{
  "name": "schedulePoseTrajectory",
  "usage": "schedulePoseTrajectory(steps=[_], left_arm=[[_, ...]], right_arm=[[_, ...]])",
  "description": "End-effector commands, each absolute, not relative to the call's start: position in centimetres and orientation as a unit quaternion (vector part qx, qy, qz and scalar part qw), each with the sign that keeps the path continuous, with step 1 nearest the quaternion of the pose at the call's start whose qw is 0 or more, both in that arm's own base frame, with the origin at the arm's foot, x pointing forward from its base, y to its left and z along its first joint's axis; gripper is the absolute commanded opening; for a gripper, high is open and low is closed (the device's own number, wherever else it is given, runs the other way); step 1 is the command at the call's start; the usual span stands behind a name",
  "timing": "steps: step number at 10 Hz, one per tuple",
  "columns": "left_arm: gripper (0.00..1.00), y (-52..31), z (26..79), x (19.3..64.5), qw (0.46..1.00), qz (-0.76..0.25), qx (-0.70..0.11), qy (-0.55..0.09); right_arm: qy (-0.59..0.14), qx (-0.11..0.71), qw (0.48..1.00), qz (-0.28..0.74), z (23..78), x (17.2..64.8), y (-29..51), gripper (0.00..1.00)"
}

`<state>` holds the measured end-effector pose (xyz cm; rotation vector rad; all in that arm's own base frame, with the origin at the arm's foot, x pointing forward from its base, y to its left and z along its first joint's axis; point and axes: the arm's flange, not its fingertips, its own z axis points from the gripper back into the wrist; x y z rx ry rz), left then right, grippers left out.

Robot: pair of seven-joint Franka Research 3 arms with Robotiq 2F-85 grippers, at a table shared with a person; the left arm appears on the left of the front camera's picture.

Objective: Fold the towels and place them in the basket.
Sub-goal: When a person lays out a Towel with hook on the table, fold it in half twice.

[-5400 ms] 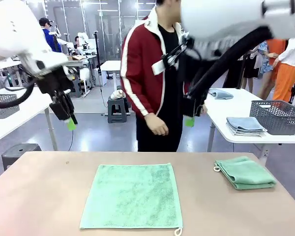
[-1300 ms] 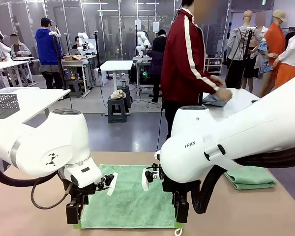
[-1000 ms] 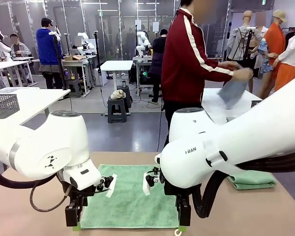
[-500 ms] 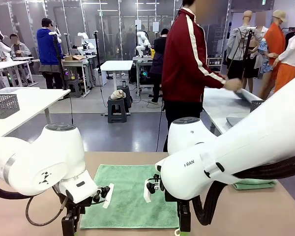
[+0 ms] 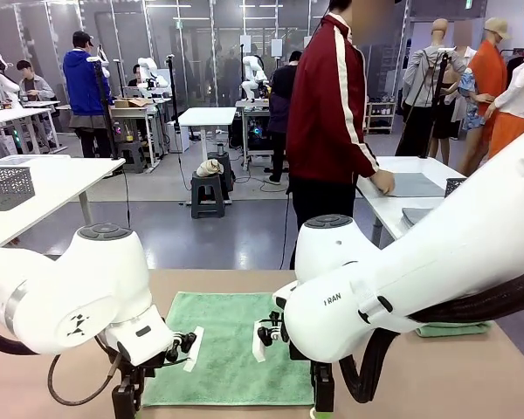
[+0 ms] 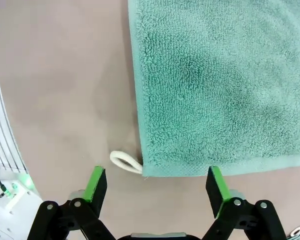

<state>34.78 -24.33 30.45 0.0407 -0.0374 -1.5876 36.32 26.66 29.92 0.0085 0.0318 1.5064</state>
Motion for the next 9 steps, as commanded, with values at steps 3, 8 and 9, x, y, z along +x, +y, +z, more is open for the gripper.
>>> schedulePoseTrajectory(steps=[3,8,9], left_arm=[[1.00,-25.1,29.6,35.1,0.707,-0.705,0.038,-0.041],[1.00,-25.0,29.3,35.5,0.708,-0.704,0.044,-0.046],[1.00,-25.0,29.3,35.6,0.707,-0.705,0.046,-0.048]], right_arm=[[0.002,0.001,0.735,0.678,29.6,36.6,27.0,1.00],[0.004,0.016,0.731,0.682,28.8,37.0,26.9,1.00],[0.002,0.017,0.730,0.683,28.6,37.1,26.8,1.00]])
